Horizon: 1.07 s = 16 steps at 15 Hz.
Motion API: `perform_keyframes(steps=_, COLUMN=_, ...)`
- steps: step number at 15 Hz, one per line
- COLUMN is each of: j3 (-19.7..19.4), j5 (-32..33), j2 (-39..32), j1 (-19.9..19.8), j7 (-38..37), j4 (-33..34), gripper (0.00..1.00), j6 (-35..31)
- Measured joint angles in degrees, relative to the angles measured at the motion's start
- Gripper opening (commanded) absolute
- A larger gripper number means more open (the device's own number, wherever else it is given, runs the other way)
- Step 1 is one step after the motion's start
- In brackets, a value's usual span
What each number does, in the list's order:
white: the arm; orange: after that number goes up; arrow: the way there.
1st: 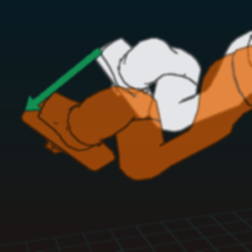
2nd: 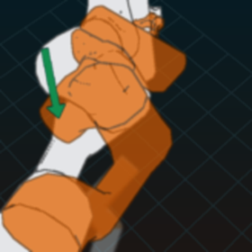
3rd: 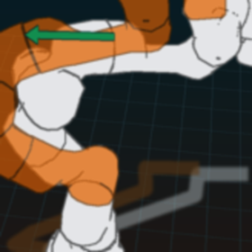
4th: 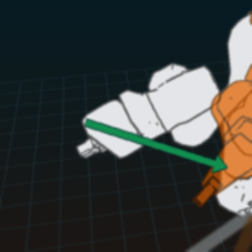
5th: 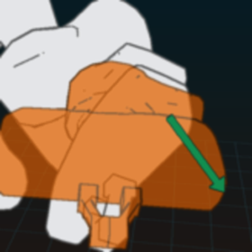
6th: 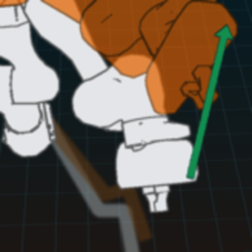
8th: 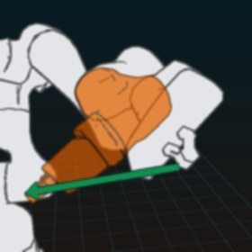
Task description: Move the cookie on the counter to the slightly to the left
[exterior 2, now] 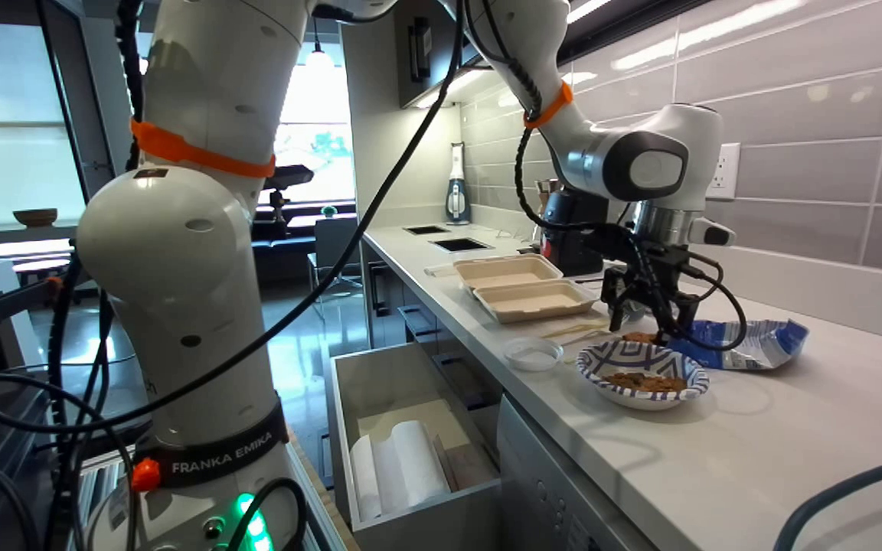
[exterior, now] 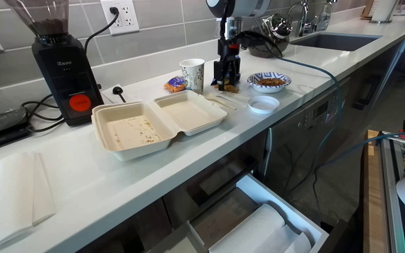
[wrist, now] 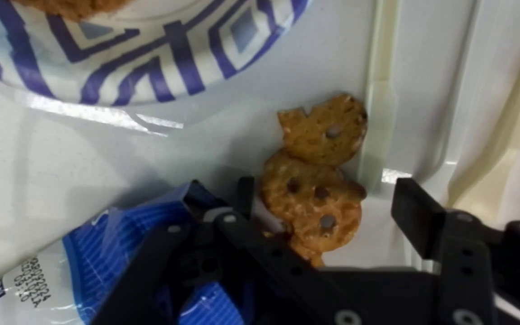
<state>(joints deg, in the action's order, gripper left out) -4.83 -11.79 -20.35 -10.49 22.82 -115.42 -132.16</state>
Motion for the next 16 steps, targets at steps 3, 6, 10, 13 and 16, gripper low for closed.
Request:
perform_keyframes(steps=3, j3=0.0, j5=0.0, j2=-0.1, j1=-0.1, j7=-0.2, j4=0.4, gripper=0.74, j6=0.0)
perform_keyframes(steps=6, j3=0.0, j5=0.0, j2=-0.3, j1=-0.1, j7=-0.3, j4=0.7, gripper=0.73, j6=0.0)
perform_keyframes(steps=10, j3=0.1, j5=0.0, j2=-0.5, j1=-0.2, j7=-0.4, j4=0.9, gripper=0.64, j6=0.0)
perform_keyframes(steps=13, j3=0.1, j5=0.1, j2=-0.5, j1=-0.2, j7=-0.4, j4=1.1, gripper=0.67, j6=0.0)
perform_keyframes(steps=16, j3=0.1, j5=0.1, j2=-0.6, j1=-0.2, j7=-0.4, j4=1.1, gripper=0.67, j6=0.1)
